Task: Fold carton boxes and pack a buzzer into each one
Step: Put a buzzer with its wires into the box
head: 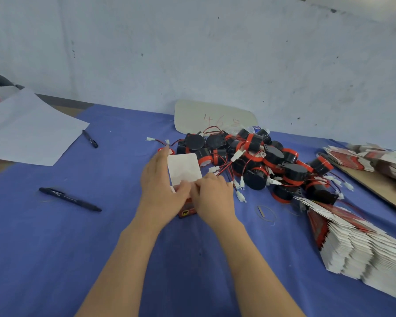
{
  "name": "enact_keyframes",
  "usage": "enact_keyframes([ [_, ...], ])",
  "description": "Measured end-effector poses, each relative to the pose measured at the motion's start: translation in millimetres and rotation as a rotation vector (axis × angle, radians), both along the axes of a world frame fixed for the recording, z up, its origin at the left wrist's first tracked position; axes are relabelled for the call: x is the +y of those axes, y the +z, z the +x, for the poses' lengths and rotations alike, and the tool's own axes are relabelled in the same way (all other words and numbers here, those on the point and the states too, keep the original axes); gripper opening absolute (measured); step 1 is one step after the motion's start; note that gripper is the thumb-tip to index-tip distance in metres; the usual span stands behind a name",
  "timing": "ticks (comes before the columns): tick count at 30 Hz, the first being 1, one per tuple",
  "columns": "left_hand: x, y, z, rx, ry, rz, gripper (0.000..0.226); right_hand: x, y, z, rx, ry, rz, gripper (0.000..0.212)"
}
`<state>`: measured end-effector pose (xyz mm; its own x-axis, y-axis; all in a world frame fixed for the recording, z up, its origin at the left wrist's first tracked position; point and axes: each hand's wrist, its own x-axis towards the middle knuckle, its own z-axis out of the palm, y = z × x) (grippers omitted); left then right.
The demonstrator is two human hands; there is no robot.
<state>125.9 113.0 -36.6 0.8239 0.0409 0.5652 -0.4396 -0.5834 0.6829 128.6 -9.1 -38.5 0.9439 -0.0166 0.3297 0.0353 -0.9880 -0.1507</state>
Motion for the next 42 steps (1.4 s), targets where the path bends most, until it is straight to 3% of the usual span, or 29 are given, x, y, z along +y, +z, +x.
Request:
enact_keyframes([
  [2,-18.3,9.3,-12.2,-0.138,0.018,0.034,0.046,-3.6,4.2,-0.9,0.050,-0.002,0.060,0.032],
  [6,-59.3,2.5,-21.6,0.214,0.007,0.302,0.037,-21.7,8.7,-0.2,0.156,0.121,0.100,0.022],
  [9,-59.9,-12.4,-17.1,0.269,-0.011,0.455,0.039,-37.8,4.4,-4.6,0.014,0.122,0.571,0.029],
  [12,-54.7,-20.2,-17.7,0.209,-0.027,0.565,0.040,-53.4,8.9,-5.1,-0.311,-0.157,0.972,0.019],
  [15,-53.5,-19.8,-17.2,0.147,-0.082,0.572,0.030,-68.2,12.6,-2.5,-0.274,-0.294,0.976,0.042],
  [18,-53.2,-18.3,-19.3,0.098,-0.123,0.567,0.024,-69.9,13.0,-5.0,-0.261,-0.212,0.910,0.035],
  [21,-54.5,-16.9,-21.0,0.164,-0.114,0.504,0.022,-60.5,17.5,-7.5,-0.239,-0.073,0.938,0.033],
  [24,-53.6,-17.3,-17.9,0.219,-0.075,0.478,0.023,-53.9,21.4,-11.6,-0.047,0.053,1.030,0.016],
  [28,-52.7,-22.9,-14.0,0.187,-0.110,0.439,0.050,-60.8,22.9,-19.1,0.163,0.219,0.938,0.012],
  [33,-51.9,-23.9,-11.9,0.100,-0.180,0.470,0.041,-75.2,27.3,-27.8,0.337,0.187,0.816,0.017],
  [38,-58.7,-29.3,-13.4,0.099,-0.143,0.609,0.040,-87.4,30.3,-27.7,0.249,0.033,1.137,0.030],
  [40,-58.9,-29.6,-14.0,0.076,-0.146,0.574,0.038,-84.4,30.6,-26.7,0.201,0.037,1.250,0.024],
  [42,-57.7,-26.6,-15.7,0.084,-0.151,0.476,0.033,-80.2,31.0,-26.3,0.229,0.101,1.238,0.019],
])
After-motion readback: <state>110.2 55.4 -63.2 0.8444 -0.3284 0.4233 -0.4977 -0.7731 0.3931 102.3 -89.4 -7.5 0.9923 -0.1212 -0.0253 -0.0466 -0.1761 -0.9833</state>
